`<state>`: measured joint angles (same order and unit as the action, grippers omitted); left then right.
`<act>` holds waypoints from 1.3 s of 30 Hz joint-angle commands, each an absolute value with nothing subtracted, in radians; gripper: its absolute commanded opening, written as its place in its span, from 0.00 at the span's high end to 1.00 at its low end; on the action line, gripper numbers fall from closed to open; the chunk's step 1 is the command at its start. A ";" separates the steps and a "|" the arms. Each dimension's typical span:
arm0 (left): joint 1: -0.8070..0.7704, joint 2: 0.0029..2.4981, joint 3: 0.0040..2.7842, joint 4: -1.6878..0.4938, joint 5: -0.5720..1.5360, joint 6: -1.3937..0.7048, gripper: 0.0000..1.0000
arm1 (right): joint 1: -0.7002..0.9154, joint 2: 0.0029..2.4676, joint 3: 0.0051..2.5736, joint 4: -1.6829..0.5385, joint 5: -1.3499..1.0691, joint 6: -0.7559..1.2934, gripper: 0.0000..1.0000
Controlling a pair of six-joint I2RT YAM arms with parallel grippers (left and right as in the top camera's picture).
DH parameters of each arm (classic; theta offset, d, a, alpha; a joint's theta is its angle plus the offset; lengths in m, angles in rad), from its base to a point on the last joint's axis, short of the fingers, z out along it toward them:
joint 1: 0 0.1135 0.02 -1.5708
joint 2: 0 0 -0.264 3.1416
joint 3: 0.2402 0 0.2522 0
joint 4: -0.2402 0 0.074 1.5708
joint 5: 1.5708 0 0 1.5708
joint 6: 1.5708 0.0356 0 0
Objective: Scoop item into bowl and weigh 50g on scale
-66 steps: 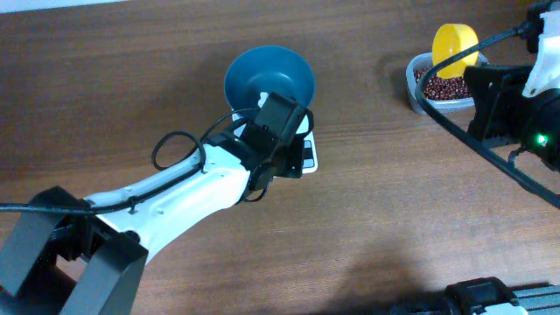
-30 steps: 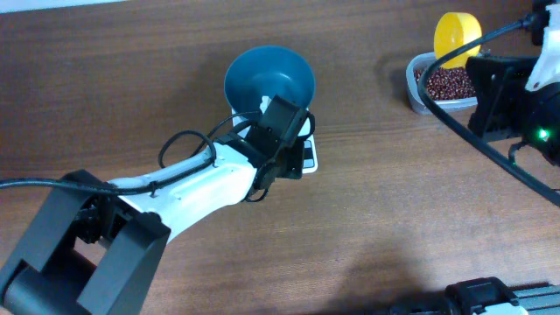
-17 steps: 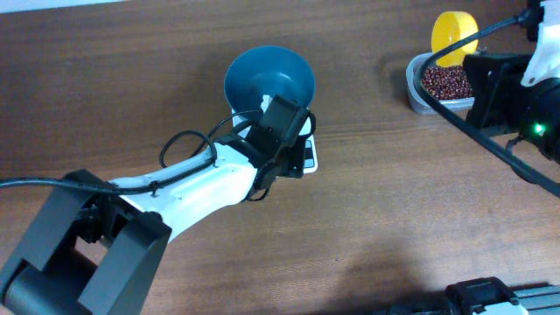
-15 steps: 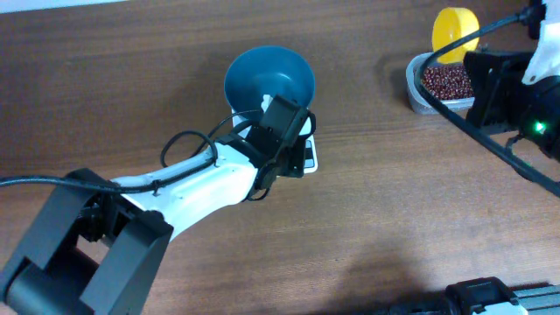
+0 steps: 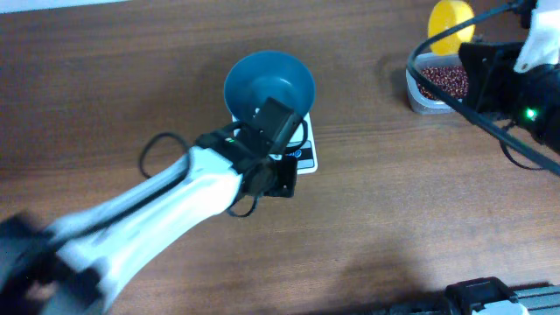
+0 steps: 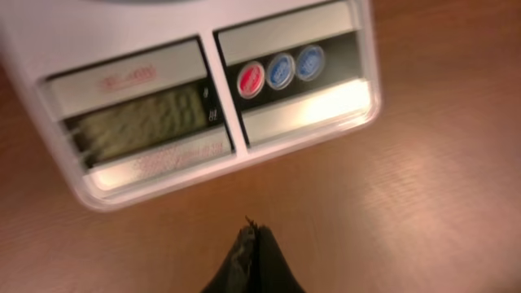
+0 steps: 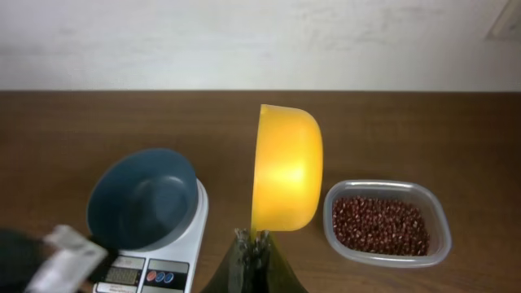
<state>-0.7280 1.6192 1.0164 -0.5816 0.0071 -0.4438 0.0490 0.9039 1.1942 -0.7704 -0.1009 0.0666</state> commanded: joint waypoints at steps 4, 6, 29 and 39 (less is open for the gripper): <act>-0.724 1.106 1.018 -0.590 -0.119 -0.432 1.00 | 0.044 1.026 1.205 -0.758 -0.092 0.060 0.96; -0.724 1.019 1.018 -0.598 -0.243 -0.432 1.00 | 0.044 1.087 1.205 -0.746 -0.093 0.060 0.96; -0.308 1.029 1.132 -0.899 0.091 -0.015 0.92 | 0.044 1.203 1.205 -0.661 -0.097 0.117 0.96; -0.309 1.235 1.301 -1.046 0.086 0.077 0.01 | 0.044 1.203 1.205 -0.661 -0.104 0.117 0.96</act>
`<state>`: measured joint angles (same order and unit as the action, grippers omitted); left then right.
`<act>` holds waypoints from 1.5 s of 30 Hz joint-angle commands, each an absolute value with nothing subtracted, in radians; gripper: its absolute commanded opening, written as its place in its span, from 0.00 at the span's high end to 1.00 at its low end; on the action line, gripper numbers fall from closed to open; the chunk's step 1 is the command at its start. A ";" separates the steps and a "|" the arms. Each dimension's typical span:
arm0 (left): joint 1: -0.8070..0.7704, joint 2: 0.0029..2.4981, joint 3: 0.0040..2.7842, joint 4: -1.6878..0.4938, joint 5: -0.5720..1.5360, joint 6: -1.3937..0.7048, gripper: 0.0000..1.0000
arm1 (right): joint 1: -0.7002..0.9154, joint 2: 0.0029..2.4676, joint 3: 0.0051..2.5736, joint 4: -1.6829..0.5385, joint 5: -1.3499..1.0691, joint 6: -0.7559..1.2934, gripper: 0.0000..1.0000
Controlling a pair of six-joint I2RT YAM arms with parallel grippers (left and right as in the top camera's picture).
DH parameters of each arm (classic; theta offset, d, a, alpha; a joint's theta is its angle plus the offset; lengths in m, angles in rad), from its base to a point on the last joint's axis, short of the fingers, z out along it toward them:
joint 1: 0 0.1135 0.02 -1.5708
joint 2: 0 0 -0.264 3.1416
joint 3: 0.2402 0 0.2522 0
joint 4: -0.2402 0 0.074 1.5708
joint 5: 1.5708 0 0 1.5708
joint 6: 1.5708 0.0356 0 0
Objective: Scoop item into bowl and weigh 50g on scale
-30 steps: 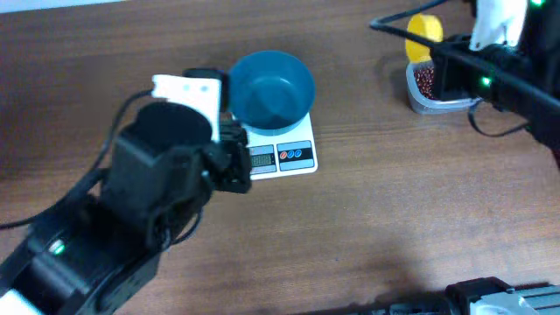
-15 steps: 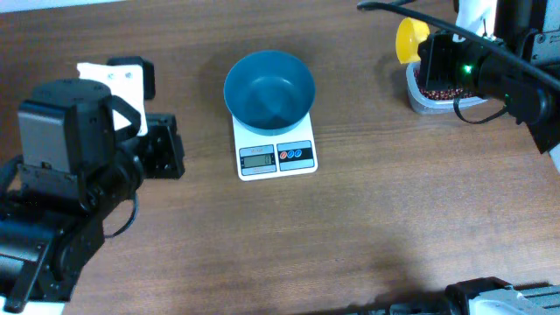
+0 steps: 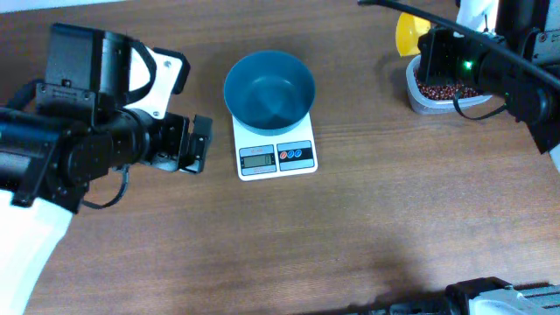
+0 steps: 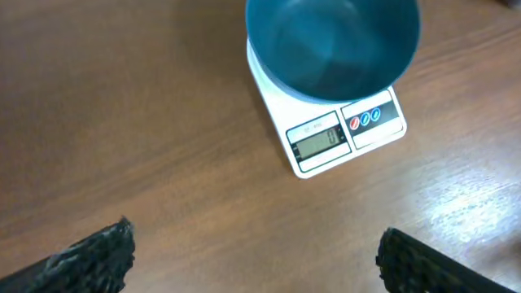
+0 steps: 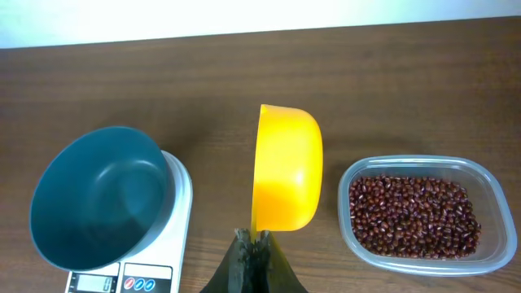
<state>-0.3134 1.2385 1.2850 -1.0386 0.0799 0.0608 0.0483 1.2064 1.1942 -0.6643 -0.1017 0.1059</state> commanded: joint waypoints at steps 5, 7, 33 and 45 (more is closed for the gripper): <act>-0.310 1.234 1.301 -1.116 0.123 0.148 0.01 | 0.044 1.203 1.205 -0.661 -0.104 0.117 0.96; -0.313 1.234 1.301 -1.154 0.182 0.278 0.01 | 0.044 1.203 1.205 -0.661 -0.104 0.117 0.96; -0.321 1.095 1.301 -1.169 0.337 0.450 0.01 | 0.043 1.203 1.205 -0.759 -0.191 0.117 0.96; -0.321 1.095 1.301 -1.161 0.352 0.451 0.01 | 0.043 1.203 1.205 -0.773 -0.191 0.116 0.96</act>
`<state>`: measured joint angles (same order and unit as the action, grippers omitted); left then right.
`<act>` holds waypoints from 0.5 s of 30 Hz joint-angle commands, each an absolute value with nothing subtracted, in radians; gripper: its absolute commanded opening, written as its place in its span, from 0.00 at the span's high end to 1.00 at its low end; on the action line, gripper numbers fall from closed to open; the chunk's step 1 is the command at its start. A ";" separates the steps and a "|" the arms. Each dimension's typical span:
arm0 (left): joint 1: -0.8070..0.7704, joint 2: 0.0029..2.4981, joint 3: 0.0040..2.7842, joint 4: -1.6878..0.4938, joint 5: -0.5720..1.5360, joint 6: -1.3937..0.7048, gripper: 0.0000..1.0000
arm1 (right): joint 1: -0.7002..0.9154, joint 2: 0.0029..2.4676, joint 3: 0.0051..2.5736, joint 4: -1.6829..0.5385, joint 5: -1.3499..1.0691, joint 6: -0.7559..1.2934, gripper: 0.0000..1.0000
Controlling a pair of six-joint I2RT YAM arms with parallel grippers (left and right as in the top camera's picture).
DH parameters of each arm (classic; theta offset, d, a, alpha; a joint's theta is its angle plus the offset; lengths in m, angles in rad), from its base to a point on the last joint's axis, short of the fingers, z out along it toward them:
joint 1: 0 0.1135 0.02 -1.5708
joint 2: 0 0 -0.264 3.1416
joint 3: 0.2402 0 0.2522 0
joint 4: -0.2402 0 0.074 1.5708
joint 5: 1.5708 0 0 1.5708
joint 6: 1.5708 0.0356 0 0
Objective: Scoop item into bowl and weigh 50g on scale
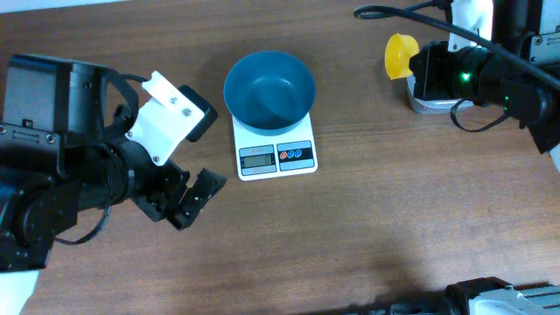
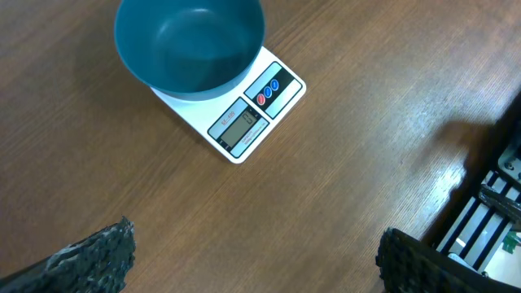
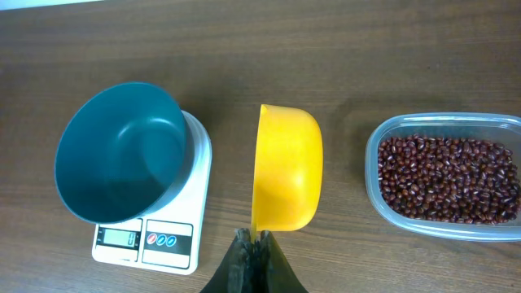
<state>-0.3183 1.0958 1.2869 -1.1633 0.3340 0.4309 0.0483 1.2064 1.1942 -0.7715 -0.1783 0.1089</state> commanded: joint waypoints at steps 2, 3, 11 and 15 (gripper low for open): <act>-0.321 1.095 1.301 -1.161 0.352 0.451 0.01 | 0.043 1.203 1.205 -0.775 -0.191 0.117 0.96; -0.321 1.095 1.301 -1.161 0.353 0.451 0.01 | 0.043 1.203 1.205 -0.775 -0.191 0.117 0.96; -0.321 1.097 1.294 -1.205 0.369 0.548 0.02 | 0.043 1.203 1.205 -0.775 -0.191 0.117 0.96; -0.321 1.097 1.294 -1.198 0.371 0.546 0.02 | 0.044 1.203 1.205 -0.805 -0.191 0.116 0.96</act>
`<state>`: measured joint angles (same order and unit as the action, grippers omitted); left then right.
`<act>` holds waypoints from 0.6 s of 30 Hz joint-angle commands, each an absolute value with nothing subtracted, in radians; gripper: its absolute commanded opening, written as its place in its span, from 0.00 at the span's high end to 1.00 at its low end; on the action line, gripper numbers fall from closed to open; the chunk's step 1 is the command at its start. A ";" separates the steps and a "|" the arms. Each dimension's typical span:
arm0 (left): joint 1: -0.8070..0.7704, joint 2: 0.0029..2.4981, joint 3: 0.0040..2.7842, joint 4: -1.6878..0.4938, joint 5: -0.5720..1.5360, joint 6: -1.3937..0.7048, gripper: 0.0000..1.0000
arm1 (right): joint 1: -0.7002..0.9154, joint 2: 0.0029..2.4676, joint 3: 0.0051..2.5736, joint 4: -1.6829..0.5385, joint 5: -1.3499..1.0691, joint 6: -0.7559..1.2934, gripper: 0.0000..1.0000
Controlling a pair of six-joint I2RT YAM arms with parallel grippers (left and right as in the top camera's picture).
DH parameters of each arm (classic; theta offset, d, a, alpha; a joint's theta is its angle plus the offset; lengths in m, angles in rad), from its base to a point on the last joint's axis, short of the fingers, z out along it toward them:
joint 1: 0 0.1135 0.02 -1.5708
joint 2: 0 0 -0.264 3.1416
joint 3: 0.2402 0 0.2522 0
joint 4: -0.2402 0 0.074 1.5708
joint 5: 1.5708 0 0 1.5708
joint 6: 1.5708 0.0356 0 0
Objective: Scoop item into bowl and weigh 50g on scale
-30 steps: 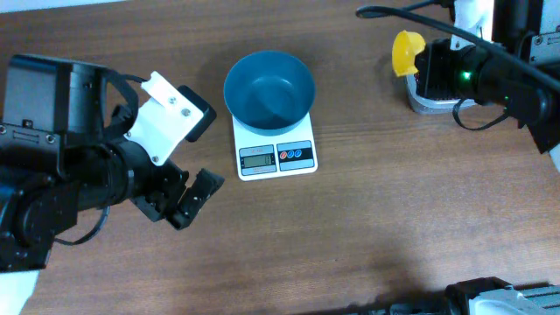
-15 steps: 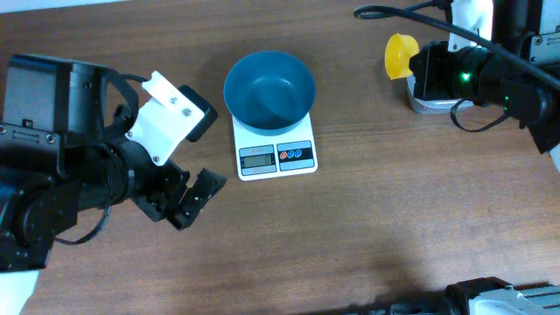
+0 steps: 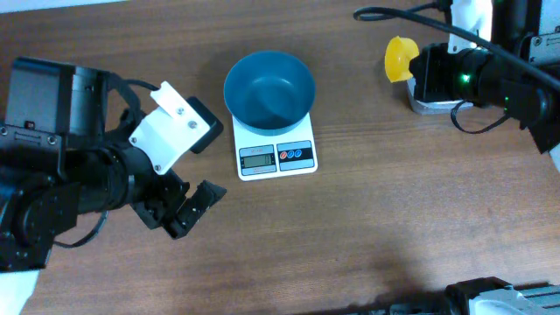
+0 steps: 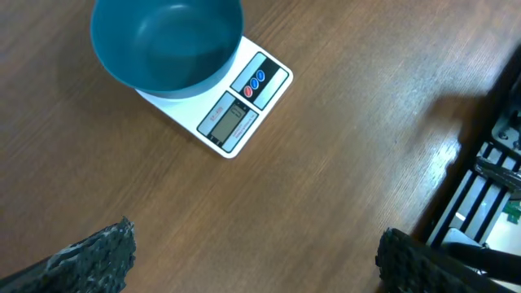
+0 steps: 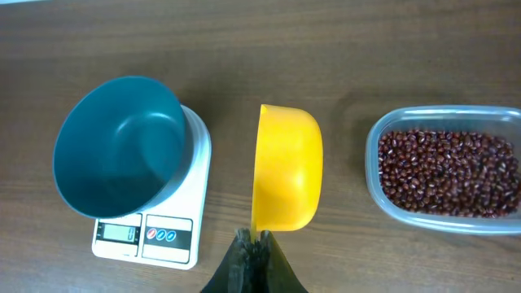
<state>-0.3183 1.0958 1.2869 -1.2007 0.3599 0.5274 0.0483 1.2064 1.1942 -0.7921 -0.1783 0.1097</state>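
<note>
An empty blue bowl (image 3: 269,87) stands on a white digital scale (image 3: 276,156), seen too in the right wrist view as bowl (image 5: 118,146) on scale (image 5: 155,236). My right gripper (image 5: 253,238) is shut on the handle of a yellow scoop (image 5: 286,167), held in the air between the scale and a clear container of red beans (image 5: 446,171). From above the scoop (image 3: 398,56) shows left of the container (image 3: 429,98). My left gripper (image 3: 188,213) hangs open and empty over bare table, left of and nearer than the scale (image 4: 244,104).
The brown wooden table (image 3: 394,201) carries nothing else. A black frame with rails (image 4: 488,195) shows at the right edge of the left wrist view, and dark equipment (image 3: 481,297) lies at the table's near edge.
The left gripper has shifted slightly, so the scale sits a little further up and left in its view. The right gripper still holds the scoop in nearly the same place.
At first my left gripper was shut, low at the scale's buttons, while the right held the scoop up near the beans. Then the left was open and raised left of the scale. It has since moved nearer and lower left; the scoop now hangs left of the container.
</note>
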 commanded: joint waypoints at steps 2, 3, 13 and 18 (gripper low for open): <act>-0.321 1.097 1.294 -1.198 0.371 0.532 0.02 | 0.044 1.203 1.205 -0.826 -0.191 0.116 0.96; -0.321 1.097 1.294 -1.198 0.370 0.532 0.02 | 0.044 1.203 1.205 -0.828 -0.191 0.116 0.96; -0.321 1.161 1.294 -1.199 0.373 0.531 0.01 | 0.044 1.203 1.205 -0.826 -0.191 0.109 0.96; -0.321 1.168 1.294 -1.199 0.378 0.528 0.02 | 0.044 1.203 1.205 -0.792 -0.191 0.109 0.96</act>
